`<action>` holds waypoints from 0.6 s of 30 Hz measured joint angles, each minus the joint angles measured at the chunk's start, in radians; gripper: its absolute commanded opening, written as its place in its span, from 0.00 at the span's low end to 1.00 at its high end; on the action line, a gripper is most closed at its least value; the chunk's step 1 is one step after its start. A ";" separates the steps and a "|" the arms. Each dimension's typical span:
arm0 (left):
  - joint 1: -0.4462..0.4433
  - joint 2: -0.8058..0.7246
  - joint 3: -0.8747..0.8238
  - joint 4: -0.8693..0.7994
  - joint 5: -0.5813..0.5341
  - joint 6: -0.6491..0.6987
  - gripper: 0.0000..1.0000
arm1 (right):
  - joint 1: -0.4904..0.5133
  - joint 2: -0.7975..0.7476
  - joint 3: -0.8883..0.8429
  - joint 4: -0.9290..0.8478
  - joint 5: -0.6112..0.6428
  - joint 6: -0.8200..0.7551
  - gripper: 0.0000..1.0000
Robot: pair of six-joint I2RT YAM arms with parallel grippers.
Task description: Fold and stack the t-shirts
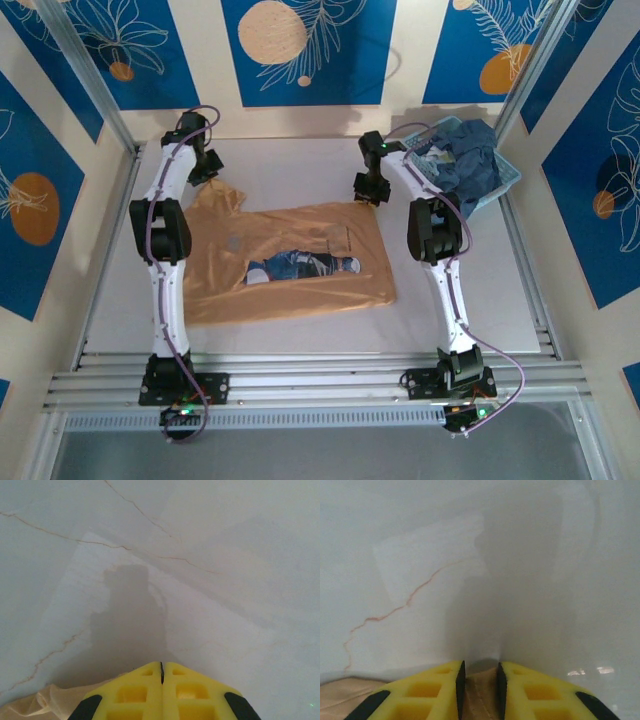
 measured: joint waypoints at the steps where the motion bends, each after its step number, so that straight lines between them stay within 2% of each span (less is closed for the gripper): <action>1: 0.000 0.000 0.000 0.000 0.003 0.000 0.00 | -0.001 0.000 0.000 -0.001 -0.001 0.001 0.10; 4: 0.000 0.000 0.000 0.000 0.020 -0.001 0.00 | -0.009 -0.011 -0.021 0.017 0.002 0.009 0.00; 9: 0.000 -0.011 0.000 0.002 0.074 -0.008 0.00 | -0.031 -0.046 -0.079 0.047 0.020 0.012 0.00; 18: -0.002 -0.063 0.000 0.066 0.201 -0.019 0.00 | -0.109 -0.069 -0.079 0.058 0.042 -0.004 0.00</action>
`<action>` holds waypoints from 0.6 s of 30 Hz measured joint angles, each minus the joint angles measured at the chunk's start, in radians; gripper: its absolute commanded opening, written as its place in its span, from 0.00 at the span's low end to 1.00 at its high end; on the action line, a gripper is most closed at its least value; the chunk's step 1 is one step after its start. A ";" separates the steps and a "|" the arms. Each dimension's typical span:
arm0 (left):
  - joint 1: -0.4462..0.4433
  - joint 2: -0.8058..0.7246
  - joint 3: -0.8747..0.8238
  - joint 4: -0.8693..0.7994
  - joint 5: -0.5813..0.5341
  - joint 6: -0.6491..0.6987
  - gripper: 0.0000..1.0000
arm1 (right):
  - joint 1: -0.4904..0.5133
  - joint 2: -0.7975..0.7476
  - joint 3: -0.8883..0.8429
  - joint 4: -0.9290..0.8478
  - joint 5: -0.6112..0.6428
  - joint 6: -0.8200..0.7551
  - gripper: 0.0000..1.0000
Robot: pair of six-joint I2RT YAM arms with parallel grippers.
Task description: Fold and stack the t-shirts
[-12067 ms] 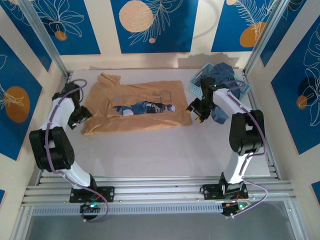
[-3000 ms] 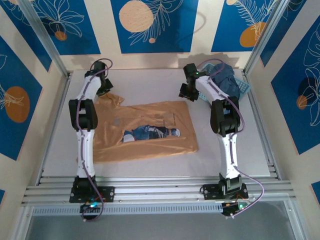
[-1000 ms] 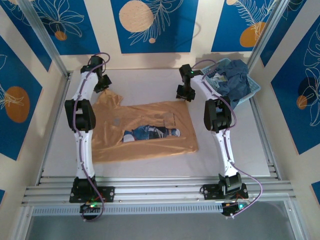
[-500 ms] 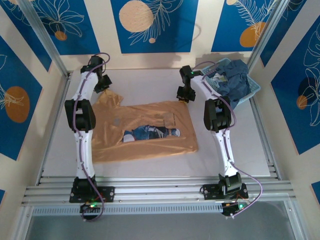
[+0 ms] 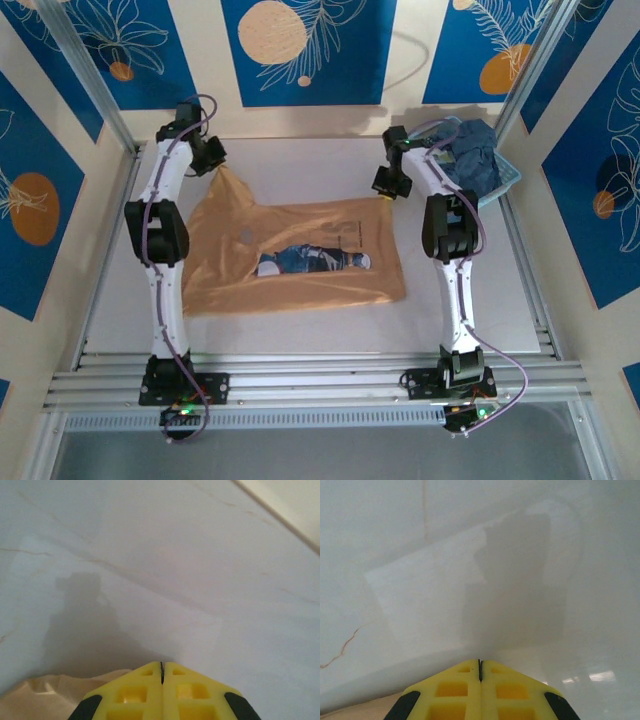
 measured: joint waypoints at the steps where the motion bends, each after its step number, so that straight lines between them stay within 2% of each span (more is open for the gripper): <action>1: -0.002 -0.005 0.000 0.007 0.008 0.000 0.00 | -0.006 -0.004 0.000 0.000 0.003 -0.003 0.00; 8: -0.011 -0.016 0.000 0.009 0.037 0.002 0.00 | -0.007 -0.021 0.000 0.000 0.002 -0.014 0.00; 12: -0.020 -0.034 -0.013 -0.022 0.040 0.007 0.00 | -0.002 -0.071 -0.060 0.027 0.001 -0.019 0.00; 15: -0.039 -0.103 -0.081 -0.070 0.000 0.013 0.00 | 0.001 -0.138 -0.133 0.046 -0.003 -0.021 0.00; 18: -0.068 -0.243 -0.230 -0.104 -0.077 0.014 0.00 | 0.004 -0.215 -0.214 0.074 -0.006 -0.021 0.00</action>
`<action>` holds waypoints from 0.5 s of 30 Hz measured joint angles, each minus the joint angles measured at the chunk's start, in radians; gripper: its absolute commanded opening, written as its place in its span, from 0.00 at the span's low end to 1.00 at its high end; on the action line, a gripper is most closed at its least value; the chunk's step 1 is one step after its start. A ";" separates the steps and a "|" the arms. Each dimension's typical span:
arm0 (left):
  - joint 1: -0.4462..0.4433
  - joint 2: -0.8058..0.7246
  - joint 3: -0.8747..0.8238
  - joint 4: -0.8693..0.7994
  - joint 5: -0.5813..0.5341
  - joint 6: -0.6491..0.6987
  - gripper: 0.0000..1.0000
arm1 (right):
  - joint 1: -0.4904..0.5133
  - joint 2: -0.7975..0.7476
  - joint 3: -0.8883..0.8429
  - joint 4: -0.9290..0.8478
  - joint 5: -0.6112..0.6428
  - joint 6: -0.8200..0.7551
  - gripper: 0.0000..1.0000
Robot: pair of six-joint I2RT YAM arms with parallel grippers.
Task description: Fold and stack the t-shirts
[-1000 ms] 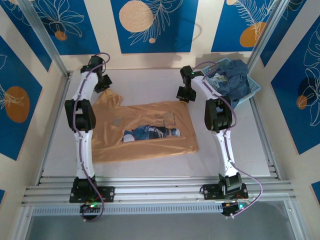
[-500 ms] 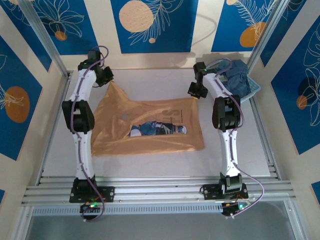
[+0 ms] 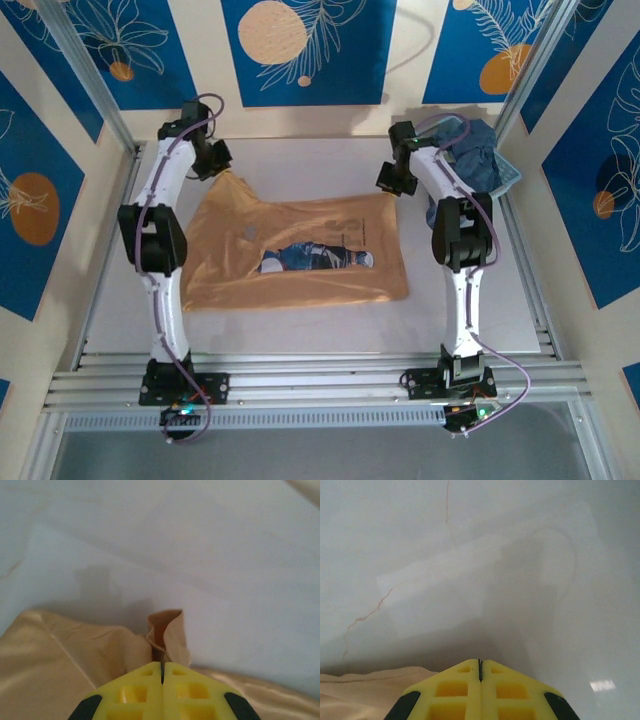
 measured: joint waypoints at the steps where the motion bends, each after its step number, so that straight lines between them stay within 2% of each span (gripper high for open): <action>1: -0.008 -0.059 -0.053 -0.014 -0.027 -0.006 0.00 | 0.002 -0.029 -0.032 0.010 0.000 0.000 0.00; 9: -0.026 -0.471 -0.441 -0.048 -0.187 -0.077 0.00 | 0.018 -0.223 -0.284 0.066 0.004 0.009 0.00; 15: -0.026 -0.628 -0.684 -0.066 -0.220 -0.135 0.00 | 0.041 -0.317 -0.425 0.081 0.029 0.043 0.00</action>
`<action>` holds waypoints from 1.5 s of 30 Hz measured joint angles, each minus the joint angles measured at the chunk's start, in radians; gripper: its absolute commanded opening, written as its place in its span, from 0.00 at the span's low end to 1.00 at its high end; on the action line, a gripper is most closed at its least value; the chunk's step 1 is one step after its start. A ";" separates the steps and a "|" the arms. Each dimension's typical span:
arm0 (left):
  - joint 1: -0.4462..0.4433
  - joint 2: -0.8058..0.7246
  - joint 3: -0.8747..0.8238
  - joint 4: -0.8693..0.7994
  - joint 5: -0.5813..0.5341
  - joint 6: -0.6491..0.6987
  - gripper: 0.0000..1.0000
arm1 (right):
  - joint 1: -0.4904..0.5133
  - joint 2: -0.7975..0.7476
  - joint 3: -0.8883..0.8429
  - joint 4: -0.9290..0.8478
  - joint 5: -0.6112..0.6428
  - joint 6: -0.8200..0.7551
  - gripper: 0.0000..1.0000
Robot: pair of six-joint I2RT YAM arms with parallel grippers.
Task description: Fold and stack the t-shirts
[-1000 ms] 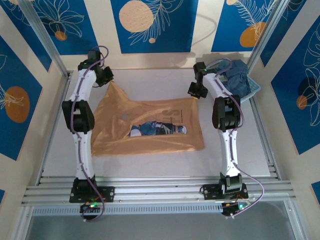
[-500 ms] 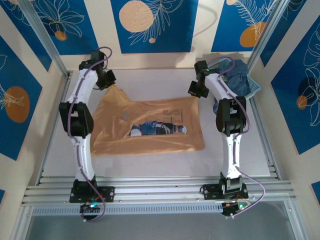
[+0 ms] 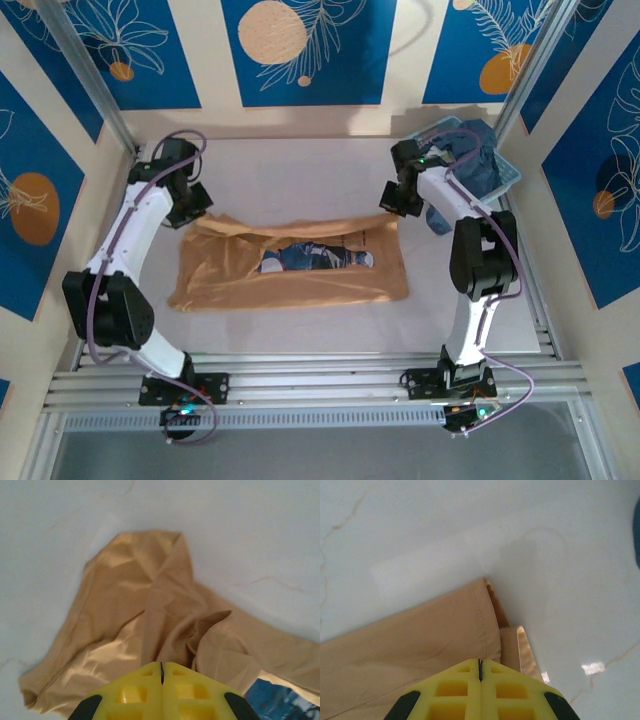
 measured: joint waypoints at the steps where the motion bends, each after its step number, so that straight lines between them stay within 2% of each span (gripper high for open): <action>1: 0.000 -0.023 -0.047 -0.002 -0.003 -0.012 0.00 | 0.002 -0.011 -0.021 -0.001 0.002 0.005 0.00; 7: -0.002 -0.143 -0.261 -0.011 -0.011 -0.097 0.00 | 0.004 -0.027 -0.116 0.002 0.002 0.029 0.00; 13: -0.034 -0.227 -0.392 -0.030 -0.010 -0.194 0.00 | 0.019 -0.032 -0.178 -0.001 0.003 0.045 0.00; 21: -0.079 -0.296 -0.451 -0.058 -0.012 -0.299 0.00 | 0.032 -0.071 -0.191 -0.009 0.013 0.055 0.00; 32: -0.093 -0.365 -0.474 -0.104 -0.058 -0.356 0.00 | 0.063 -0.165 -0.280 -0.032 0.044 0.071 0.00; 37: -0.107 -0.379 -0.553 -0.091 -0.040 -0.386 0.00 | 0.063 -0.165 -0.320 -0.032 0.048 0.076 0.00; 38: -0.109 -0.376 -0.567 -0.089 -0.032 -0.389 0.03 | 0.063 -0.165 -0.323 -0.033 0.048 0.079 0.07; 39: -0.111 -0.372 -0.579 -0.089 -0.026 -0.393 0.11 | 0.063 -0.165 -0.326 -0.035 0.048 0.084 0.18; 40: -0.112 -0.367 -0.583 -0.088 -0.023 -0.394 0.21 | 0.063 -0.166 -0.330 -0.036 0.048 0.093 0.30; 42: -0.113 -0.365 -0.580 -0.085 -0.026 -0.397 0.42 | 0.063 -0.173 -0.338 -0.047 0.051 0.101 0.44; 43: -0.114 -0.365 -0.572 -0.090 -0.031 -0.394 0.52 | 0.063 -0.185 -0.345 -0.052 0.053 0.110 0.45; 45: -0.114 -0.365 -0.537 -0.100 -0.054 -0.377 0.60 | 0.062 -0.226 -0.361 -0.061 0.056 0.121 0.44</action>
